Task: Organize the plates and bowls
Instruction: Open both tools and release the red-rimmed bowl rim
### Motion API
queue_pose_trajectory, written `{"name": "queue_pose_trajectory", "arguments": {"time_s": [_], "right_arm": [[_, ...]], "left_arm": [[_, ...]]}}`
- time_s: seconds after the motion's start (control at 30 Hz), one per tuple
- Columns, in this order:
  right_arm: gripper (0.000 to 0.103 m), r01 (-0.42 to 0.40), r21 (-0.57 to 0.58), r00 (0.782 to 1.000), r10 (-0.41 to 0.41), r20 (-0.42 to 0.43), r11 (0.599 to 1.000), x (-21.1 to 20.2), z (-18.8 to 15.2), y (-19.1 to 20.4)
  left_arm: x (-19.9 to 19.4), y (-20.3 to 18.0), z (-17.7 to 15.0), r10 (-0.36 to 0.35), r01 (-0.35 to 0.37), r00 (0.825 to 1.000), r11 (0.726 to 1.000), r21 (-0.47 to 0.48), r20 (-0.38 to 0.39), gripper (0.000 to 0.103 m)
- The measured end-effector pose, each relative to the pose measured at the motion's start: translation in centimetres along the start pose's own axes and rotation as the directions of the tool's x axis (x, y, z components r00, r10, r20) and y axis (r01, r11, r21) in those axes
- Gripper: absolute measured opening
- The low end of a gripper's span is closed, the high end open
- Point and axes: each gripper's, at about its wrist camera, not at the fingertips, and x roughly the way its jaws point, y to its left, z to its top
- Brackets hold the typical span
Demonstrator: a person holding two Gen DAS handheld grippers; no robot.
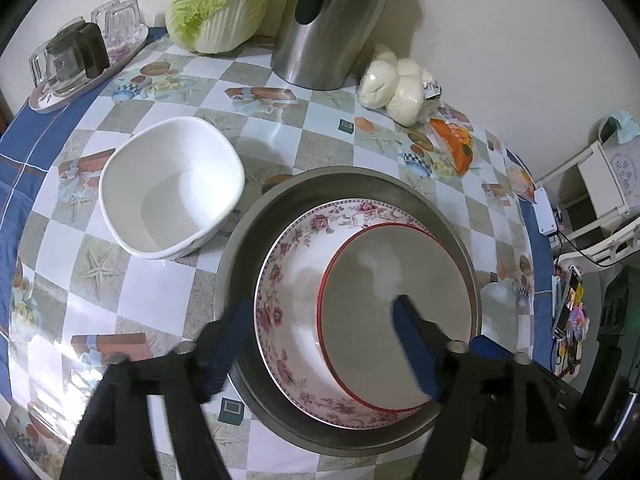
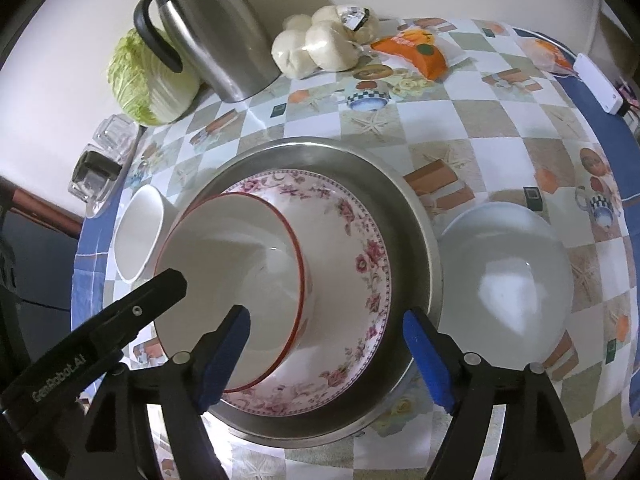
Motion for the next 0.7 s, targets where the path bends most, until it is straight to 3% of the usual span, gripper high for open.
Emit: {"name": "queue_pose_trajectory", "arguments": {"time_s": [0.2, 0.27, 0.7], "right_arm": [[0.083, 0.0, -0.028, 1.0, 0.0, 0.022, 1.0, -0.5, 0.0, 0.6], [0.083, 0.002, -0.026, 1.0, -0.001, 0.024, 1.0, -0.6, 0.0, 0.6], [0.083, -0.014, 0.013, 0.999, 0.013, 0.034, 1.0, -1.3, 0.1, -0.1]], "left_arm": [[-0.2, 0.2, 0.0, -0.026, 0.026, 1.0, 1.0, -0.011, 0.007, 0.085], [-0.2, 0.3, -0.1, -0.023, 0.023, 1.0, 1.0, -0.016, 0.007, 0.091], [-0.7, 0.7, -0.3, -0.075, 0.077, 0.997, 0.996, -0.043, 0.026, 0.091]]}}
